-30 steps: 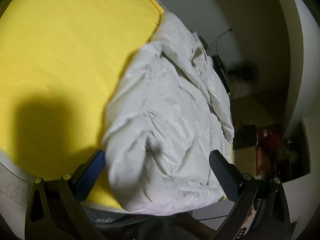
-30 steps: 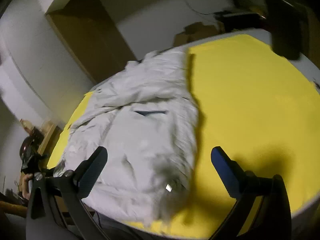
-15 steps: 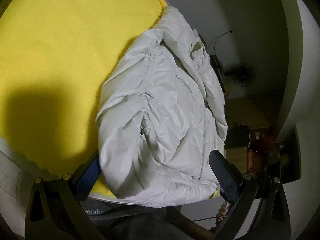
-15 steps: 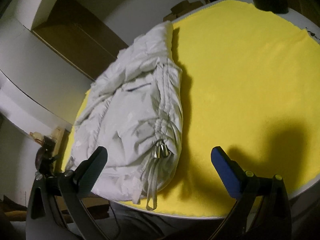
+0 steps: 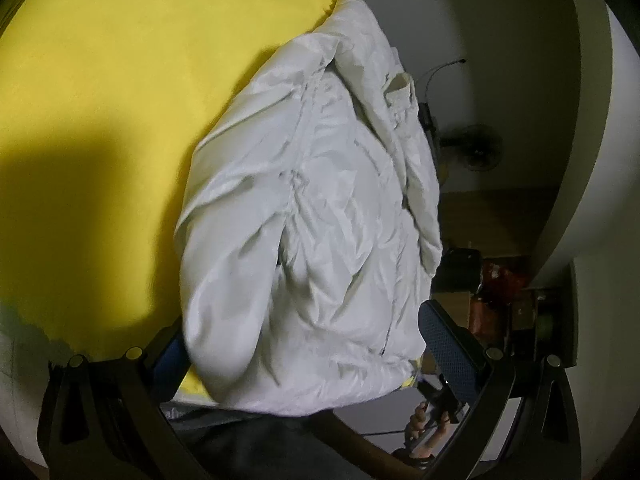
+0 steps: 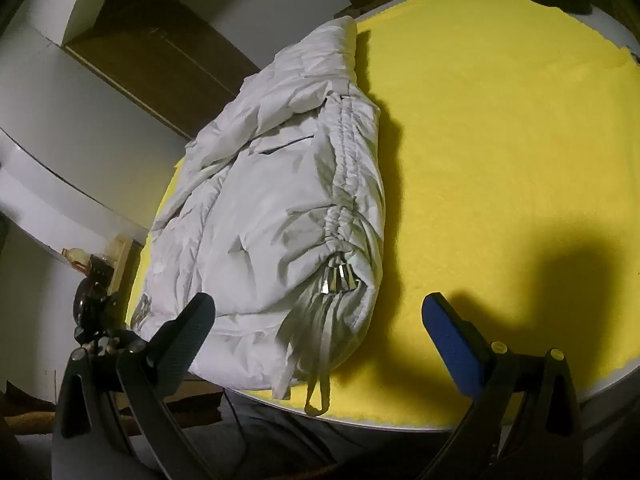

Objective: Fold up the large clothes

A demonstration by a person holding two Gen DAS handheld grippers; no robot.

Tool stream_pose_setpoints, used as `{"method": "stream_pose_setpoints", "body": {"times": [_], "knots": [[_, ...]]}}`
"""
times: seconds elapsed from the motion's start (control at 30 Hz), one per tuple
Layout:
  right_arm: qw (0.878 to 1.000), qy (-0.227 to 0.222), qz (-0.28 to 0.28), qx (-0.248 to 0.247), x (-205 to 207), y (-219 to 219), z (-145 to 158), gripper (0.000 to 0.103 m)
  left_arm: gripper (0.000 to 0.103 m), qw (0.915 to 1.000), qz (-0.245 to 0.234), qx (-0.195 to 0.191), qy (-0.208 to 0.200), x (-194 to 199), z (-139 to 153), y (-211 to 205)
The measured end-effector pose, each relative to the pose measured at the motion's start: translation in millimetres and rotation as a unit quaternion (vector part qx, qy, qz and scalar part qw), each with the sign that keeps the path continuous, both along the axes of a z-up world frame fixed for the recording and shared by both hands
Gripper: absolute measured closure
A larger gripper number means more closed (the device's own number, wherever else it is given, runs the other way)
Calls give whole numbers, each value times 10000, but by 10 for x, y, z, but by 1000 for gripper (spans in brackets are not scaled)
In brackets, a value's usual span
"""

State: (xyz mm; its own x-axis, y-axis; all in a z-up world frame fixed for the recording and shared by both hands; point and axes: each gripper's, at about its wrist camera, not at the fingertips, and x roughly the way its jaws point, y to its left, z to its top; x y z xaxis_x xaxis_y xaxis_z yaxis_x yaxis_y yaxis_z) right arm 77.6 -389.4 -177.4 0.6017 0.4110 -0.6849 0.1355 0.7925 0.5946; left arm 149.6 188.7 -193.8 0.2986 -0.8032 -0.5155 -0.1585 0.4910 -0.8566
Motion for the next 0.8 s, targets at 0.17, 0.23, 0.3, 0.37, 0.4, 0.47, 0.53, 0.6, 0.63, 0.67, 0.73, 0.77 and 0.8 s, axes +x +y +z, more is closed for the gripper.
{"method": "stream_pose_setpoints", "body": {"times": [0.17, 0.23, 0.3, 0.37, 0.4, 0.47, 0.53, 0.6, 0.63, 0.67, 0.73, 0.77, 0.8], "knots": [[9996, -47, -142, -245, -20, 5, 51, 0, 1, 10000, -91, 32, 6, 163, -37, -26], [9995, -106, -211, -213, -34, -14, 67, 1, 2, 9999, -113, 54, 37, 205, -72, -39], [9992, -144, -272, -243, -46, -26, 77, 1, 9, 9998, -207, 70, -14, 252, -76, -37], [9992, -87, -304, -239, -42, -36, 65, 1, 37, 9991, -322, 262, -39, 269, -53, -40], [9992, -51, -327, -222, -38, -44, 57, 2, 46, 9985, -338, 423, -46, 274, -33, -33], [9990, 48, -378, -222, -29, -64, 32, 2, 63, 9974, -356, 626, -55, 276, -24, -14], [9987, 156, -441, -226, -19, -85, 2, 2, 74, 9973, -385, 620, -90, 272, -44, 8], [9990, 249, -366, 36, 3, -95, -72, 2, 82, 9973, -372, 622, -113, 260, -65, 24], [9988, 294, -333, 184, 16, -95, -113, 2, 83, 9975, -379, 573, -140, 254, -71, 34], [9985, 318, -304, 316, 31, -87, -145, 2, 84, 9978, -381, 525, -166, 245, -75, 42], [9968, 405, -195, 664, 86, -61, -228, 2, 85, 9979, -426, 429, -246, 246, -61, 22], [9953, 430, -115, 858, 120, -43, -260, 2, 85, 9979, -459, 356, -291, 250, -50, 16], [9936, 428, -35, 1045, 152, -27, -282, 2, 85, 9979, -487, 298, -306, 256, -49, -6]]}}
